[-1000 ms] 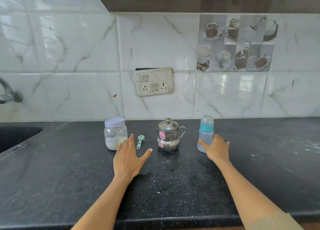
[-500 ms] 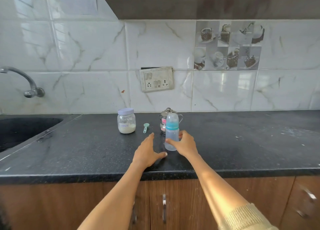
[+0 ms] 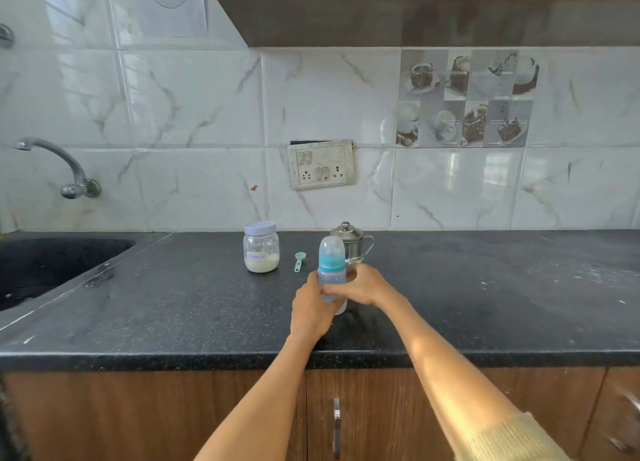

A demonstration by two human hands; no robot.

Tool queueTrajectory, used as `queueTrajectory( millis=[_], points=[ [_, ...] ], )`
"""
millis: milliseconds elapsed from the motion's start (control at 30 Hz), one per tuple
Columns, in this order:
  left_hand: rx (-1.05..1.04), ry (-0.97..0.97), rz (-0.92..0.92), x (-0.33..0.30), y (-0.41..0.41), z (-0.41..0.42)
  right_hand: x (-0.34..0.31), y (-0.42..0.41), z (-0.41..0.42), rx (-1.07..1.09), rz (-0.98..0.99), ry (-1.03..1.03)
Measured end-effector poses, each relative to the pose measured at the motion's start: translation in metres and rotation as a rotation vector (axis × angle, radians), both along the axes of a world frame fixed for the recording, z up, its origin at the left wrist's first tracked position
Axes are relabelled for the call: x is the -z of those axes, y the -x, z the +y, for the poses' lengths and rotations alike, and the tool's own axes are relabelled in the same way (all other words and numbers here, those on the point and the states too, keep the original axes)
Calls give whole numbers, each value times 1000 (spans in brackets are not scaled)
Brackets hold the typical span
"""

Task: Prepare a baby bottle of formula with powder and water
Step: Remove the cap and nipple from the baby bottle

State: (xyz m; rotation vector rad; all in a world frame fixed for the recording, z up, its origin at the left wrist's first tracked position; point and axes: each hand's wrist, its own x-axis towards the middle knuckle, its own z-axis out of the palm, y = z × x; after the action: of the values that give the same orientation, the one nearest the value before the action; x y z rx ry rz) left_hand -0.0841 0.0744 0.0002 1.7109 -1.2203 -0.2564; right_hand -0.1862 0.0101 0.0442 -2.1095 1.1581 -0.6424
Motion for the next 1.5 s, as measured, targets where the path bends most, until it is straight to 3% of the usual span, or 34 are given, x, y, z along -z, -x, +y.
queueTrajectory(
  millis=[133,367,833,1100,1500],
  points=[
    [-75,-63,-39,-3,-2,-5,-63,0,-5,-31,73,44],
    [-86,-80,-50,-8,-2,-8,-113,-24,-7,3,481,281],
    [-9,-73,-65,-11,-8,-8,-126,-38,-15,-123,635,243],
    [-10,-70,-50,-6,-11,-11,-121,-44,-5,-134,818,343],
    [50,-40,7,-8,-15,-6,-127,-55,-4,-333,885,279]
  ],
)
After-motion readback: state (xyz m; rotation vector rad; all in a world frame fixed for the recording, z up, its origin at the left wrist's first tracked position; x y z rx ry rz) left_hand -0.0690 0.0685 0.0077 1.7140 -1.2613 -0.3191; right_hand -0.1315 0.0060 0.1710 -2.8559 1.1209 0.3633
